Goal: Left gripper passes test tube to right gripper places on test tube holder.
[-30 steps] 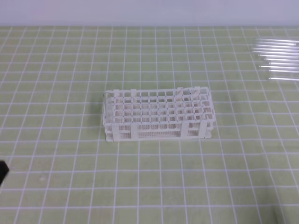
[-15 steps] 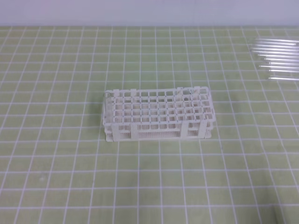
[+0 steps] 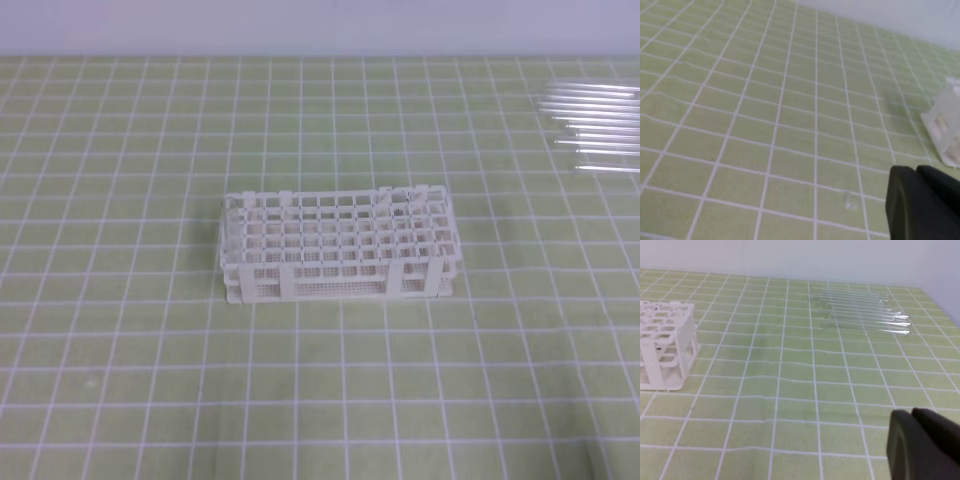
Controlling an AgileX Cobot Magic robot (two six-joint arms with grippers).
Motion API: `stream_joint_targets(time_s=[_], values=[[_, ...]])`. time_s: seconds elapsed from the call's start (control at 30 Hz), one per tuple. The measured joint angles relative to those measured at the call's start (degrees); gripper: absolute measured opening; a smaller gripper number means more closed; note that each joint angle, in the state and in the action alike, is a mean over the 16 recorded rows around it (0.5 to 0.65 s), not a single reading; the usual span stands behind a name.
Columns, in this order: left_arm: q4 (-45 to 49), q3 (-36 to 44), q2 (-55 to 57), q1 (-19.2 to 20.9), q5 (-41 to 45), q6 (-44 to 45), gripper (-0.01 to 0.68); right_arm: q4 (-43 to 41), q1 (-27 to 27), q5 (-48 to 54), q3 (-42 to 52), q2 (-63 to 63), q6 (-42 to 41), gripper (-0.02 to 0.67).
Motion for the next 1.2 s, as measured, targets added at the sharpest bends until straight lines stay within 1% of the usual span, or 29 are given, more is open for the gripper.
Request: stream_joint_targets(time_s=[0.23,1.2], values=[[-1.86,-0.03,0.12,0.0,0.91,-0.06,-0.002,0.04,0.0,0.0,0.0,0.02,-0.03,-0.016],[-1.7,-0.17,0.48,-0.01,1.27,-0.15,-0.002,0.13,0.0,0.0,0.0,0.02,-0.03,-0.017]])
